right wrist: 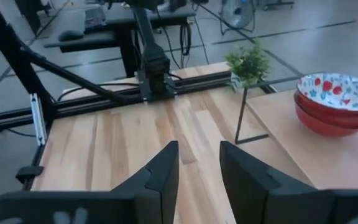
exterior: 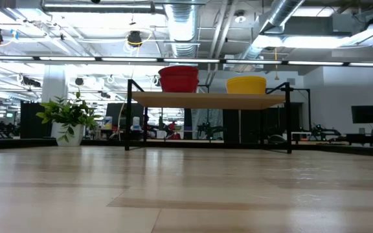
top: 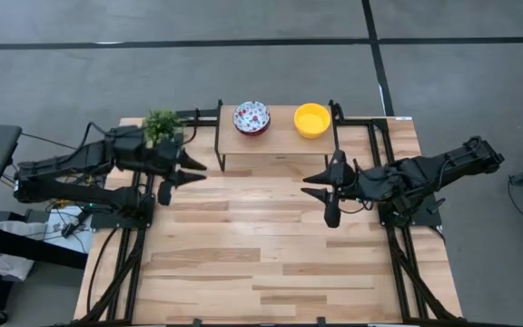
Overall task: Pick & Place Mini bowls
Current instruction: Return to Home Position
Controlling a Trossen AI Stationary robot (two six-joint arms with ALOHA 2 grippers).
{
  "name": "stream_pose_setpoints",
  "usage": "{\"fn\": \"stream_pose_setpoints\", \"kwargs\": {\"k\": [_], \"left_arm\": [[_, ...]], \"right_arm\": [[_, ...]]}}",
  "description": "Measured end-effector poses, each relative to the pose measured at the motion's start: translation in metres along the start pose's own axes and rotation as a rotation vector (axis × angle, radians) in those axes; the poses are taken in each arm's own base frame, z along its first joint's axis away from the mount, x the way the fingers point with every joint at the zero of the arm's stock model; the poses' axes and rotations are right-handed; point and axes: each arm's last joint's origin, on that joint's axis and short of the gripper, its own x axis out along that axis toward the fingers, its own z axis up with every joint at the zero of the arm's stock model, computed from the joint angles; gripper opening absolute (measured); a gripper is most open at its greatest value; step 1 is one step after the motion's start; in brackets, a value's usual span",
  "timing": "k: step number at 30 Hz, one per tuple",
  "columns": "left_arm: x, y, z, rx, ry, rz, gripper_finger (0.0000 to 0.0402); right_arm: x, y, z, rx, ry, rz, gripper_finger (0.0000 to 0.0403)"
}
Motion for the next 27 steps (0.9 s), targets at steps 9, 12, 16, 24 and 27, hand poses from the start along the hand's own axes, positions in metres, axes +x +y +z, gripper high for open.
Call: {"fn": "stream_pose_setpoints", "kwargs": {"k": [9, 12, 16, 24, 27], "left_arm": [[-0.001, -0.018, -0.034, -0.098, -0.08, -0.134, 0.0108], [-0.001, -0.021, -0.046, -0.104, -0.129, -0.125, 0.0108], [0.0, -0.018, -0.066, -0.113, -0.189, -0.051, 0.0108], [0.001, -0.012, -0.103, -0.125, -0.205, 0.026, 0.0108], [0.0, -0.012, -0.115, -0.144, -0.218, 0.022, 0.0108]], "right_arm": [[0.002, -0.008, -0.001, -0.006, 0.014, -0.075, 0.0107], [0.002, -0.008, -0.004, -0.009, 0.037, -0.077, 0.0107], [0.0, -0.003, -0.005, 0.021, 0.064, 0.009, 0.0107], [-0.003, 0.006, -0.007, 0.049, 0.097, 0.157, 0.0107], [-0.004, 0.006, -0.006, 0.073, 0.098, 0.179, 0.0107]]}}
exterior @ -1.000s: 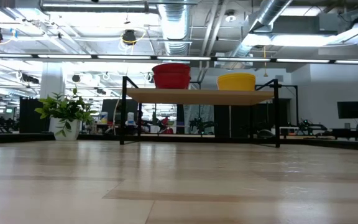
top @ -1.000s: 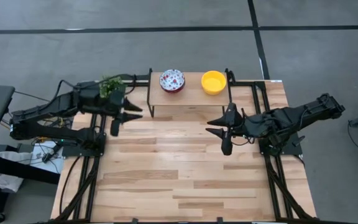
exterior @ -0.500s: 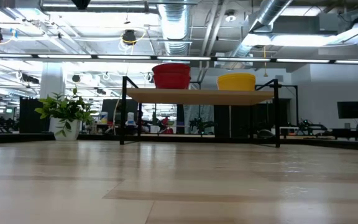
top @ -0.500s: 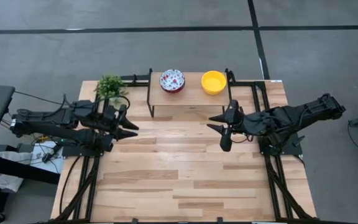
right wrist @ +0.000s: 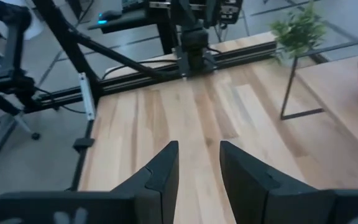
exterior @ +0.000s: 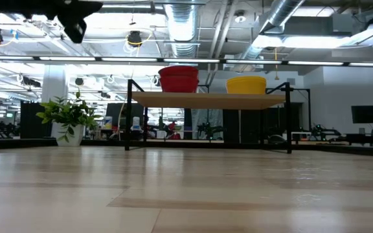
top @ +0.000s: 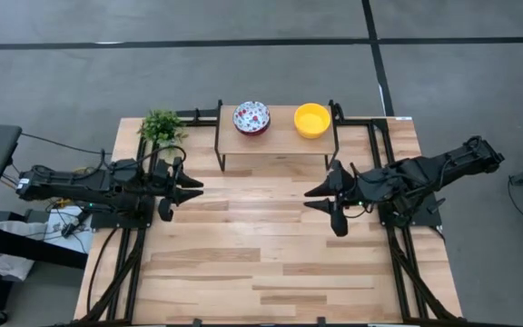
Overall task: Pick & Place Mini bowls
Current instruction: Return to Home Position
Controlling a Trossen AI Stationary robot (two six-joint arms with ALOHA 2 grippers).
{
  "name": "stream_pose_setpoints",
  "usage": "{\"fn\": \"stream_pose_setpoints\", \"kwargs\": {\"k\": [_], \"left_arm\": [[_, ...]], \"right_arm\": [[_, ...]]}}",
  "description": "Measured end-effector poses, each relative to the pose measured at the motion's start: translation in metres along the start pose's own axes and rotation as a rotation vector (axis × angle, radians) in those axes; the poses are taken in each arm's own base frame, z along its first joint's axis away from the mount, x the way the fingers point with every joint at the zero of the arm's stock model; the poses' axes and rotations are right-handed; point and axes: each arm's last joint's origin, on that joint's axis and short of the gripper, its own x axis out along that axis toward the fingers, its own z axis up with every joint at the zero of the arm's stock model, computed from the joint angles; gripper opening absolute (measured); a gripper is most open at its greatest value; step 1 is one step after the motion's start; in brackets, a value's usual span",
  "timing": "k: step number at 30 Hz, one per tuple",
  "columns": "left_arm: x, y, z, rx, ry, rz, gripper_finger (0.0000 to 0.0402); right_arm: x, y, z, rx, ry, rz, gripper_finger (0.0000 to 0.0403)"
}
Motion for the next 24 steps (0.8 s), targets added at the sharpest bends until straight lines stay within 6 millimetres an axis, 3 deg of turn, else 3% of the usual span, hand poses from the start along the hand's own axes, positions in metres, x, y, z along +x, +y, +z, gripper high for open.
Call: {"fn": "stream_pose_setpoints", "kwargs": {"k": [16, 24], "left_arm": [[-0.022, 0.014, -0.059, -0.095, -0.11, 0.002, 0.0108], [-0.024, 0.019, -0.08, -0.161, -0.13, -0.007, 0.0108]], "right_arm": [[-0.036, -0.007, 0.008, 0.023, -0.07, 0.113, 0.0107], [-0.071, -0.015, 0.013, -0.057, -0.157, 0.221, 0.0107]]}}
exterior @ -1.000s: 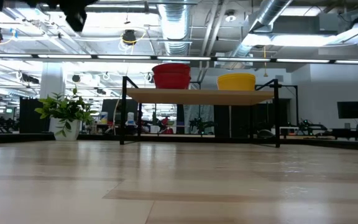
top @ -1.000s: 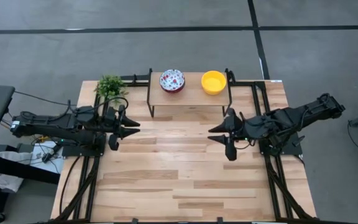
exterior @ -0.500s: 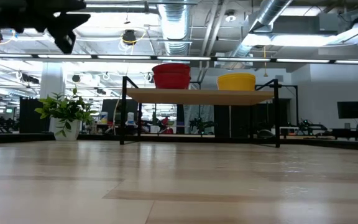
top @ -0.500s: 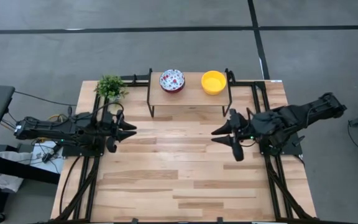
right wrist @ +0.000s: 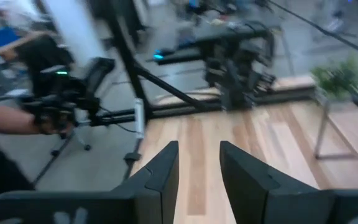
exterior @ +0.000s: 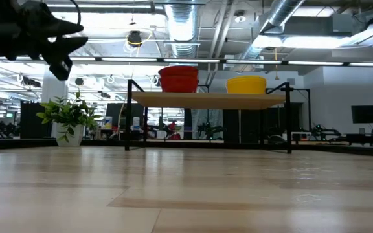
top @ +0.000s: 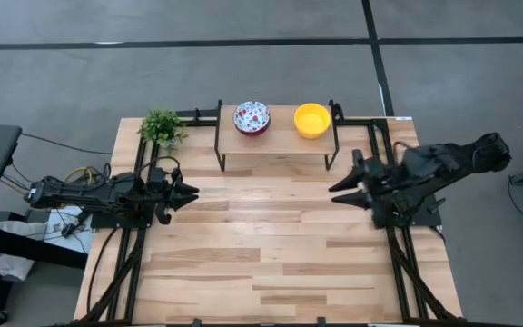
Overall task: Pick & Place Mini bowls
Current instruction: Return to Home Position
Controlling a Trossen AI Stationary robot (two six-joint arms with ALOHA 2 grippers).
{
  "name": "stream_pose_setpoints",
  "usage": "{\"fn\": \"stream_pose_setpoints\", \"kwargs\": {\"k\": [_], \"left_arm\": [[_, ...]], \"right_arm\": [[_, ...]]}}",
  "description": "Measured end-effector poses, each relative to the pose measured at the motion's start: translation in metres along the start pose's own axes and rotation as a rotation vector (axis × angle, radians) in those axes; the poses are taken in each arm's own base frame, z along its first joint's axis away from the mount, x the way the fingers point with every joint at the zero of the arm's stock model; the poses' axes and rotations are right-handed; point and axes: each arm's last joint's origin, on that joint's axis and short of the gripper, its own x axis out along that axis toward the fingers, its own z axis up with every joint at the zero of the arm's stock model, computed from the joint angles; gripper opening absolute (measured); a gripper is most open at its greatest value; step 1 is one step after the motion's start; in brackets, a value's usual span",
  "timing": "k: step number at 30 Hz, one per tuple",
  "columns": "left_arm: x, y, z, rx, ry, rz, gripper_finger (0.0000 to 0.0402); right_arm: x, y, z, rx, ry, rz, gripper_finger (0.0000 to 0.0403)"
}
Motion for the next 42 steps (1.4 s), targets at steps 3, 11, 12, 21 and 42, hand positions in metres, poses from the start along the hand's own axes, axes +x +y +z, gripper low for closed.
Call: {"fn": "stream_pose_setpoints", "kwargs": {"k": [3, 11, 12, 21, 42], "left_arm": [[0.0, 0.0, 0.001, 0.001, -0.008, -0.001, 0.0108], [0.0, -0.001, 0.003, 0.0, -0.035, -0.01, 0.0108], [0.0, -0.002, 0.004, 0.0, -0.044, -0.014, 0.0108], [0.0, -0.002, 0.006, 0.0, -0.062, -0.021, 0.0108], [0.0, -0.002, 0.006, 0.0, -0.068, 0.005, 0.0108]], "right_arm": [[-0.022, -0.002, 0.004, -0.04, -0.049, 0.082, 0.0107], [-0.084, -0.012, -0.008, -0.122, -0.187, 0.167, 0.0107], [-0.09, -0.014, -0.015, -0.122, -0.2, 0.166, 0.0107], [-0.079, -0.039, -0.12, -0.042, -0.408, 0.101, 0.0107], [-0.016, -0.055, -0.233, 0.022, -0.393, 0.153, 0.0107]]}}
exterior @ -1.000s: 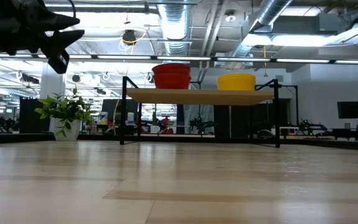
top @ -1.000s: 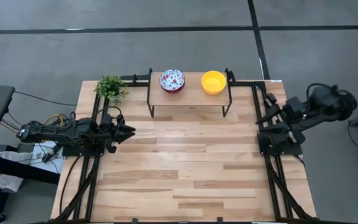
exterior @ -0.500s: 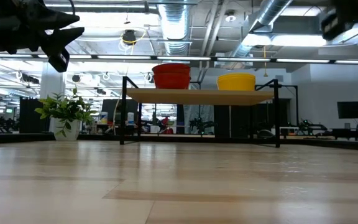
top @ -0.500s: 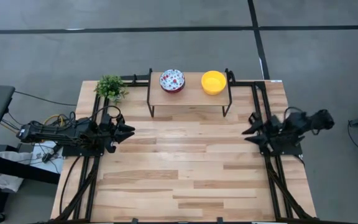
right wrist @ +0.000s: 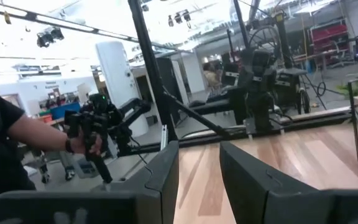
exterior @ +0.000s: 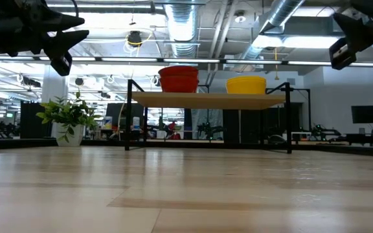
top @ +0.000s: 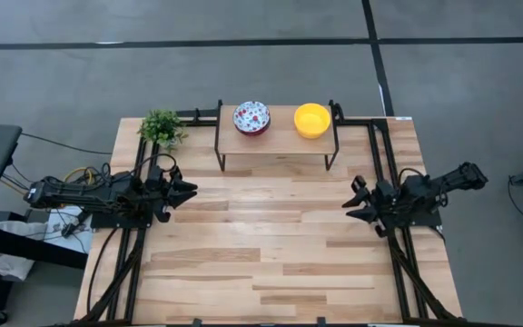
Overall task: Pick & Place Mini bowls
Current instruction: Return to Home Position
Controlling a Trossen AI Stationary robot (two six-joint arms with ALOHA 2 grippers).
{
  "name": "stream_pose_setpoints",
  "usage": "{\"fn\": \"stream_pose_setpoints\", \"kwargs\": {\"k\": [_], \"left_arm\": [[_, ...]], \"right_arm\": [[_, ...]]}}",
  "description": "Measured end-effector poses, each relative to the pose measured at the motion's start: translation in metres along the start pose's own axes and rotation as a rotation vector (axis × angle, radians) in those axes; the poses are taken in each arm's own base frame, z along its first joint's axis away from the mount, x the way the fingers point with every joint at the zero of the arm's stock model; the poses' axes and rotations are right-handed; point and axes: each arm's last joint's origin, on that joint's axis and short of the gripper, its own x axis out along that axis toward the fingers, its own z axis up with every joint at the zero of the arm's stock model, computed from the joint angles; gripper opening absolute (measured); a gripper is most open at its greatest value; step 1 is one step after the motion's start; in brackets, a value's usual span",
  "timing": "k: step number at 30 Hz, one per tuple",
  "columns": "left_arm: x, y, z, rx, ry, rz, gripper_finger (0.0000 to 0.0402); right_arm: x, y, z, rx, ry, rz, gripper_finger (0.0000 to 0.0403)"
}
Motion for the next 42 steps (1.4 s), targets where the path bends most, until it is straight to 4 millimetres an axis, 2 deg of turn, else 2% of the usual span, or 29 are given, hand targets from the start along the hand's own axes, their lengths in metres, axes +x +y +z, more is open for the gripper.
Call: {"fn": "stream_pose_setpoints", "kwargs": {"k": [5, 12, 42], "left_arm": [[0.0, 0.0, 0.0, 0.0, 0.0, 0.0, 0.0108], [0.0, 0.0, 0.0001, 0.0, -0.001, 0.0, 0.0108], [0.0, -0.0005, 0.0012, -0.001, -0.013, -0.006, 0.0108]], "right_arm": [[0.0, -0.0002, -0.001, 0.011, 0.009, -0.002, 0.0107], [0.0, -0.0002, -0.0017, 0.136, 0.014, -0.003, 0.0107], [0.0001, -0.0004, -0.0023, 0.139, 0.016, -0.005, 0.0107]]}}
